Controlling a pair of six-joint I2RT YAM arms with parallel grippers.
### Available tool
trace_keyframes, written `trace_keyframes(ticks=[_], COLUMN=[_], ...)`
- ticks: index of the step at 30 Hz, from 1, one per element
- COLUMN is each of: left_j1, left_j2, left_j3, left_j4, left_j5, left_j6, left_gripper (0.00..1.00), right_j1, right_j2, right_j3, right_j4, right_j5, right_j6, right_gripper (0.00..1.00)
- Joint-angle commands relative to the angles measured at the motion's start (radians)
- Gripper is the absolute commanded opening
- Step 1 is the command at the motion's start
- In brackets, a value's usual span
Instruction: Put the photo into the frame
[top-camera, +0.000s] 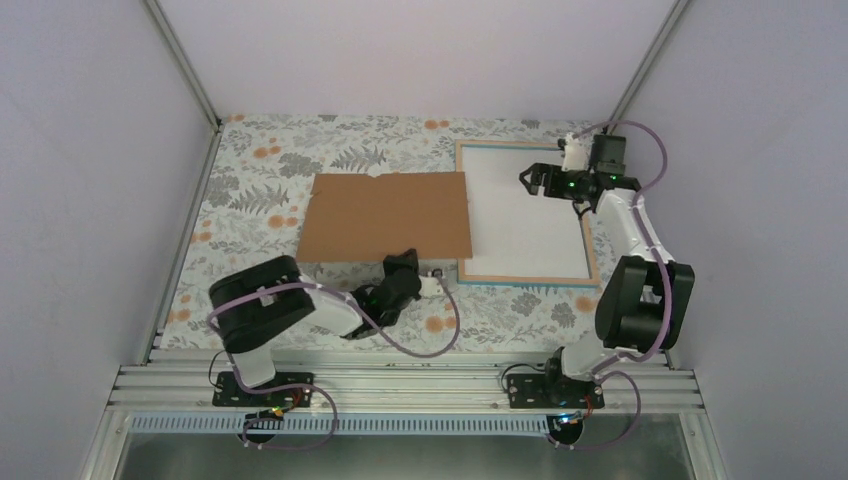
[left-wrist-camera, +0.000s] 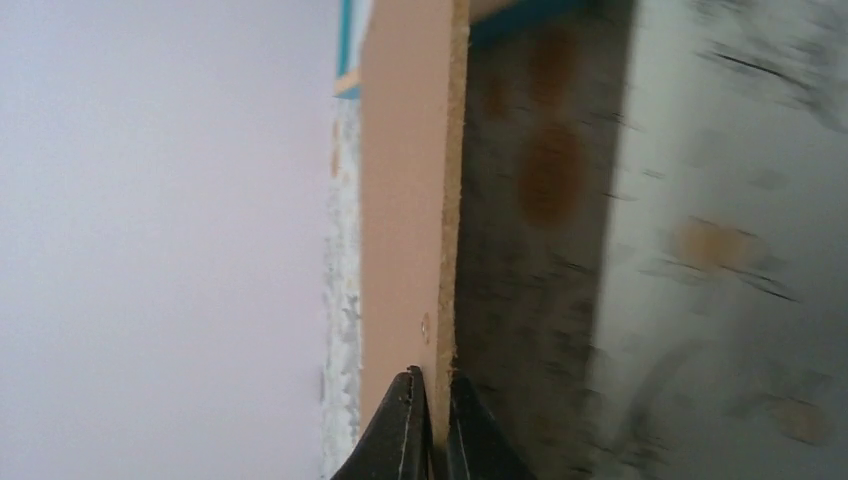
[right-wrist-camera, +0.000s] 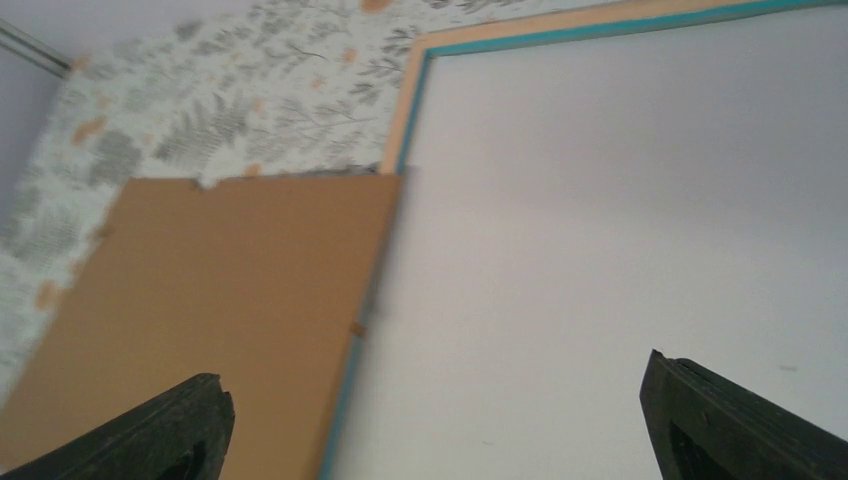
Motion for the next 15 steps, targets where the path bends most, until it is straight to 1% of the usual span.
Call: trace_keyframes(ticks=[1,4,7,9,11,13,15], left_j1=[0.050,0.101,0.178,0.240,0.302,0.371,0.415], left_j2=[-0.115,-0.206,-0.268,-0.283,-0.283,-0.273,-0.260], left_j3=[0.101,0.211,0.389,0.524,0.656,0.774,0.867], left_j4=[-0.319,-0.520,-0.760,-0.904,-1.035,-1.147,-1.218], left_j5=[0.090,0.170,0.295,0.398,0.532,0.656,0.724], left_j6=[-0.105,-0.210,-0.350,-0.431,-0.507,-0.572,-0.625], left_gripper=[0.02,0.02,0.02,0.02,0.02,0.02,0.02], right_j1=[-0.092,-0.166,-0.227,-0.261,-0.278,-0.288,-0.292], right_j2=[0.042,0.143,0.234,0.300,0.375,0.437,0.471], right_j3=[0.074,0.159,0.229,0.271,0.331,0.377,0.389], right_j4=[-0.066,-0.128,-0.174,-0.189,-0.222,-0.246,-0.232], right_j5=[0.084,0.092,0.069,0.052,0.039,0.023,0.032], right_j6=[-0.197,-0.256,-0.294,-0.299,-0.304,-0.311,-0.322], right_gripper=[1.00,1.00,1.00,1.00,1.00,1.00,1.00])
